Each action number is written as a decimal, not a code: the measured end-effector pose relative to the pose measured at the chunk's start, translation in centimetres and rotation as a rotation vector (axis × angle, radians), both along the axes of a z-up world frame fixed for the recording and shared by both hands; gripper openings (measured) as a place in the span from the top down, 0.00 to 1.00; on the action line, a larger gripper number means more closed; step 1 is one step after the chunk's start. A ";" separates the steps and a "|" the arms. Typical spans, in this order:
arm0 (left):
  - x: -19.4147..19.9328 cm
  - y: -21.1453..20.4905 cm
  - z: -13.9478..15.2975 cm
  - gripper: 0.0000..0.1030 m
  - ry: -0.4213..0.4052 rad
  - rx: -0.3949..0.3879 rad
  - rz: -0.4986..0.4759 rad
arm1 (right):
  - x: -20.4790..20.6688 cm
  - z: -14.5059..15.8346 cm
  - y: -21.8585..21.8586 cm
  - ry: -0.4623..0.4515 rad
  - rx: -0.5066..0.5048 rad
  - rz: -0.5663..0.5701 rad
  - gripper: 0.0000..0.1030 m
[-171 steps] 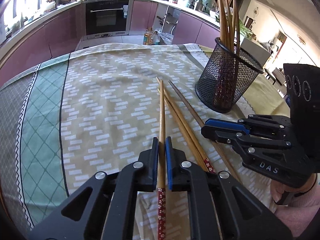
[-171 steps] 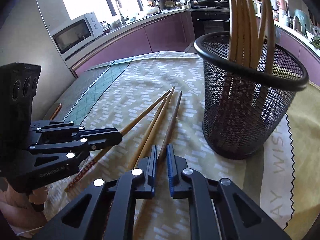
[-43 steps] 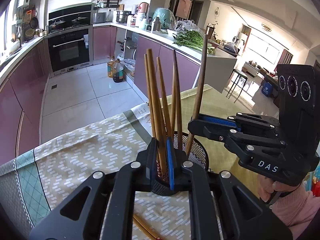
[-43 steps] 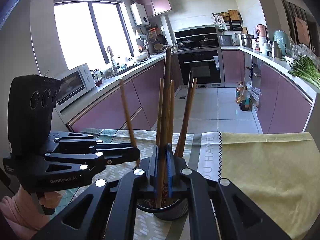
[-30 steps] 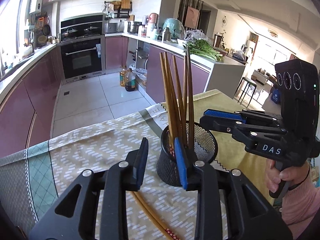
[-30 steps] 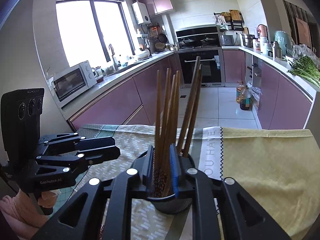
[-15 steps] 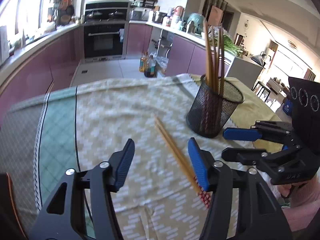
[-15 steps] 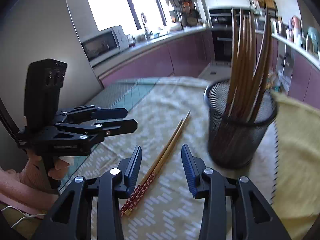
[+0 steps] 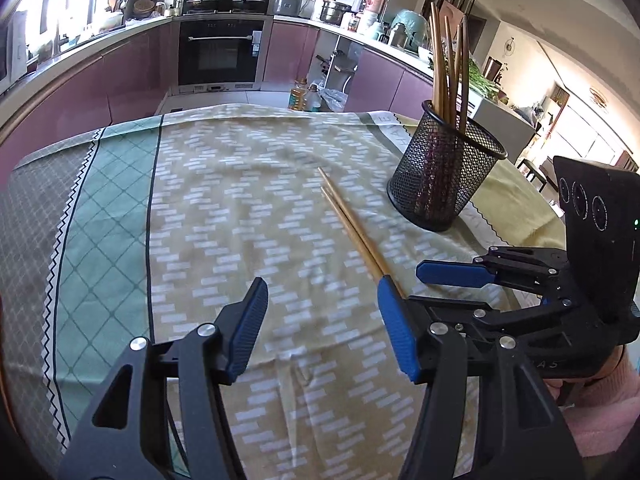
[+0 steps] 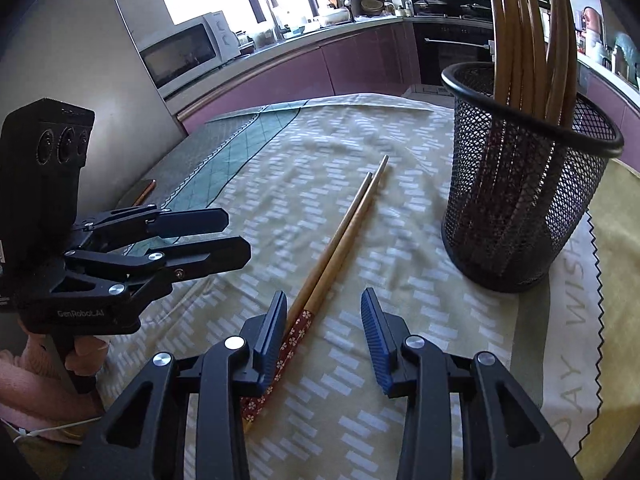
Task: Organize utensils
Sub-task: 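Move both open tools back toward the last two chopsticks on the cloth, then close the left tool on one chopstick while the right tool grasps the other, then raise the left tool's chopstick toward the mesh cup while the right tool raises its own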
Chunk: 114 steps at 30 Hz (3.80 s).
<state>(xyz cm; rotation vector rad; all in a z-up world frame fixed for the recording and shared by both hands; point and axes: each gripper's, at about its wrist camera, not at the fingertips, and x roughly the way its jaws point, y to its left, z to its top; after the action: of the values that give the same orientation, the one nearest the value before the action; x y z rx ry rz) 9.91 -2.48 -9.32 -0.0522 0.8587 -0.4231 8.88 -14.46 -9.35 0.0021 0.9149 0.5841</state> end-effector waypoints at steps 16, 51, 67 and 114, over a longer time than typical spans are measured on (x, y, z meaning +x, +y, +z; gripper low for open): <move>0.4 -1.0 -0.5 0.46 0.021 0.009 -0.033 | -0.4 0.1 -1.2 0.018 -0.014 -0.031 0.74; 4.1 -2.9 -1.8 0.82 0.065 0.110 -0.083 | 3.6 0.2 0.2 -0.020 -0.085 -0.055 0.77; 3.5 -2.8 -1.8 0.91 0.083 0.061 -0.050 | 2.8 0.6 -1.4 0.005 0.021 -0.066 0.95; 3.6 -4.2 -1.8 0.93 0.048 0.145 -0.055 | 2.4 0.7 -0.8 -0.014 0.017 -0.060 0.94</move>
<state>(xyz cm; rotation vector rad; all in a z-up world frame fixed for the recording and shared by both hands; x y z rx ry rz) 13.53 -6.67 -11.09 0.0961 0.9378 -0.4116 11.30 -15.31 -8.68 0.0406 0.8932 0.5359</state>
